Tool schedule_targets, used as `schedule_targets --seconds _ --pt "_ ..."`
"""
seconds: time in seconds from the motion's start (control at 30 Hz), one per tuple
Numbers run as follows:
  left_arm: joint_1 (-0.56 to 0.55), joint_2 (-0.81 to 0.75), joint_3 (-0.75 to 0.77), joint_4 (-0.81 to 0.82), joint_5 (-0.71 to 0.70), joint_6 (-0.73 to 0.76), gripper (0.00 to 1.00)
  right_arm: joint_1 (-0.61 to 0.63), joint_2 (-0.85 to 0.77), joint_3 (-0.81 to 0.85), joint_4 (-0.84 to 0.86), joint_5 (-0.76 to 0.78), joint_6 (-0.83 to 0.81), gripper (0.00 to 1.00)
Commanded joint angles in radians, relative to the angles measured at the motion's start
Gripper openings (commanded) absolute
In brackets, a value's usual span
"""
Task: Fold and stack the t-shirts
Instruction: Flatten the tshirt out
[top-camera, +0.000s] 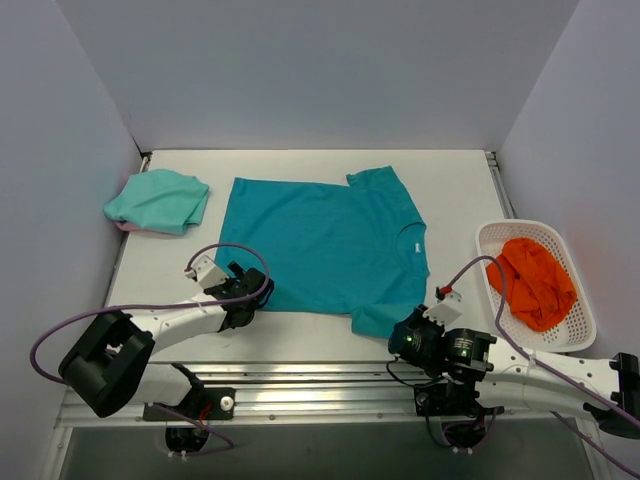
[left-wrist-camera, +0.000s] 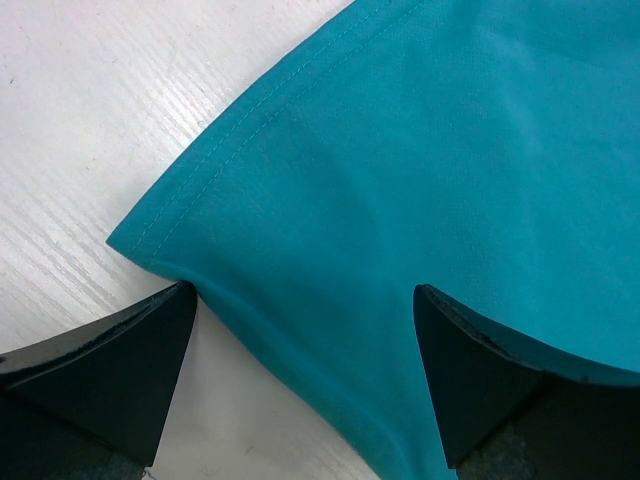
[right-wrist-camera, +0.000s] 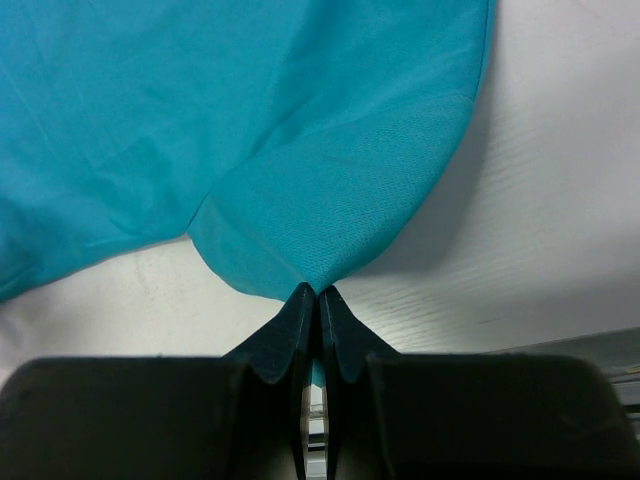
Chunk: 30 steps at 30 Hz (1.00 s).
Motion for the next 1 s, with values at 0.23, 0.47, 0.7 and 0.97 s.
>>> schedule_targets --seconds 0.23,0.47,0.7,0.97 --pt "-0.012 0.018 0.002 0.029 0.008 -0.027 0.89 -0.004 -0.030 0.058 -0.141 0.109 0.133 0.00" --pt "-0.013 0.007 -0.005 0.033 0.015 -0.020 0.54 -0.004 0.002 0.060 -0.141 0.110 0.136 0.00" --pt "-0.013 0.010 -0.003 0.039 0.016 0.005 0.10 -0.004 -0.007 0.057 -0.143 0.109 0.137 0.00" --pt "-0.015 -0.079 -0.012 0.000 0.054 0.057 0.02 -0.004 0.004 0.069 -0.166 0.118 0.159 0.00"
